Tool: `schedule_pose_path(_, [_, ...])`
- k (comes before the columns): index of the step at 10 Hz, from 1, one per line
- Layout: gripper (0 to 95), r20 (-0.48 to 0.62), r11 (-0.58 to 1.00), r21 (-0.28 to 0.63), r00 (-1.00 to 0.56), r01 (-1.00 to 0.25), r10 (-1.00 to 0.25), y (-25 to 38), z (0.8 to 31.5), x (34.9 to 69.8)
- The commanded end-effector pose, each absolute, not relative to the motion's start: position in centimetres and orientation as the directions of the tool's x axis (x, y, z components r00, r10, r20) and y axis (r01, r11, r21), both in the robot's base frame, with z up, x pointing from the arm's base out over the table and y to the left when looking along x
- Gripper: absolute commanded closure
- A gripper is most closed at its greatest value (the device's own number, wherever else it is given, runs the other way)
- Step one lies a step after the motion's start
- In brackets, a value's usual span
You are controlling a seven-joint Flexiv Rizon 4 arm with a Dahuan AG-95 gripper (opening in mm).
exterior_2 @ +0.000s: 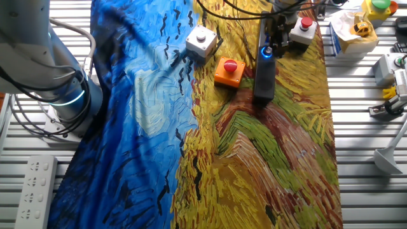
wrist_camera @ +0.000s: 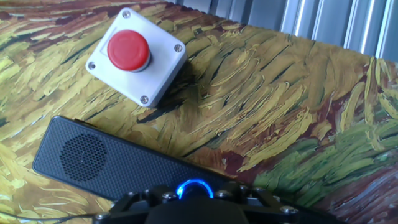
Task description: Turn the knob to decrease the volume of the speaker
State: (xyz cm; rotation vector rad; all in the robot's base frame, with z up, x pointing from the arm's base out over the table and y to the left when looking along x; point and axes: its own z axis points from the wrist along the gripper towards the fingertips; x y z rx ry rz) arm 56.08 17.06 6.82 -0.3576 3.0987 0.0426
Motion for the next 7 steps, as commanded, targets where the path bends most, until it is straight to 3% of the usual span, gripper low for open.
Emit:
schedule_pose_path(1, [57.0,-0.026,0.974,0.024,-0.975,-0.223,-0.223,17.09,6.8,56.12])
schedule_pose_path(7, [57.0,-0.02,0.974,0.025,-0.974,-0.226,-0.226,17.16,6.63,56.0])
